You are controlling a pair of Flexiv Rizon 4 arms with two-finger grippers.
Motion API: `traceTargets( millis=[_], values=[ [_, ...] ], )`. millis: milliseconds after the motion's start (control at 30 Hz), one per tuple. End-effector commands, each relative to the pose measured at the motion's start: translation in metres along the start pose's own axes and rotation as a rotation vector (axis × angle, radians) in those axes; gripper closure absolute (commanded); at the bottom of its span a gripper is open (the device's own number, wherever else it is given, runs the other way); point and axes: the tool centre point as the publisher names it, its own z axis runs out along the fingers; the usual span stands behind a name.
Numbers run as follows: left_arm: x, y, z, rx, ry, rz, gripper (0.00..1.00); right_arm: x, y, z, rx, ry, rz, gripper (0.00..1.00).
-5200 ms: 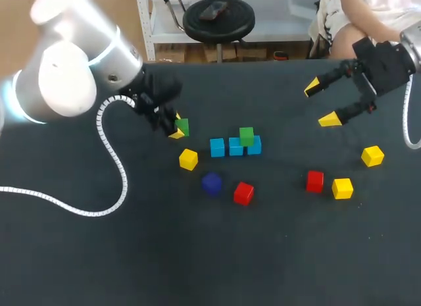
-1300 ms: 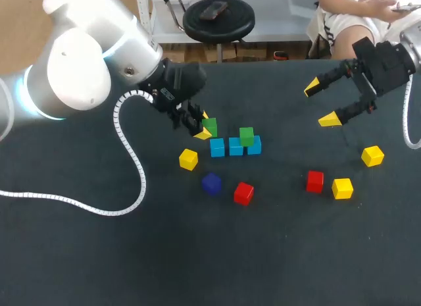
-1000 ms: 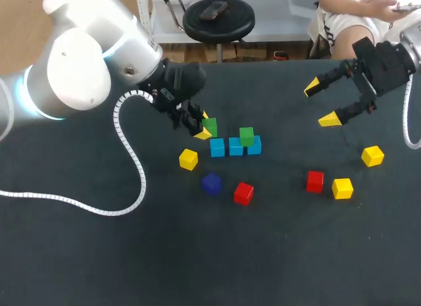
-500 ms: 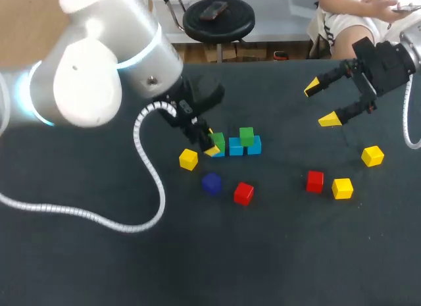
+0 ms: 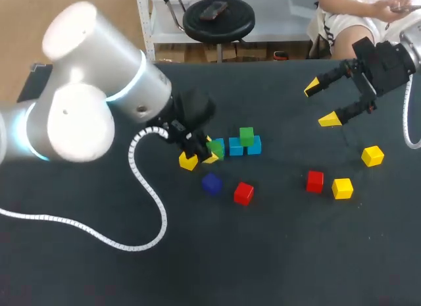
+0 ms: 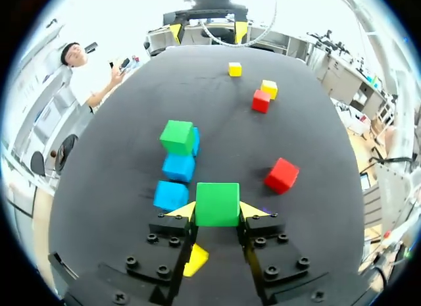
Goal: Place the blue cubes, place green cubes on the blue cubes, place the yellow cubes on the green cubes, then place the red cubes on the yellow cubes, and place purple cube on the red cubes.
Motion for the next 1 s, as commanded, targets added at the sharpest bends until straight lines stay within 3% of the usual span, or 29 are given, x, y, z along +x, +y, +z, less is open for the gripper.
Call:
traceTargets(
  millis=[33, 200, 600, 1000],
  values=[
    [-0.020, 0.030, 0.003, 0.054, 0.100, 0.013, 1.00, 0.000, 0.000, 0.000, 0.001, -0.001, -0.001, 0.00],
    [-0.024, 0.037, 0.015, 0.066, 0.094, 0.010, 1.00, 0.000, 0.000, 0.000, 0.001, -0.001, -0.001, 0.00],
    [-0.010, 0.030, 0.027, 0.066, 0.055, -0.037, 1.00, 0.000, 0.000, 0.000, 0.001, -0.001, -0.001, 0.00],
    [-0.024, 0.037, 0.029, 0.068, 0.055, 0.005, 1.00, 0.000, 0.000, 0.000, 0.001, -0.001, -0.001, 0.00]
  ],
)
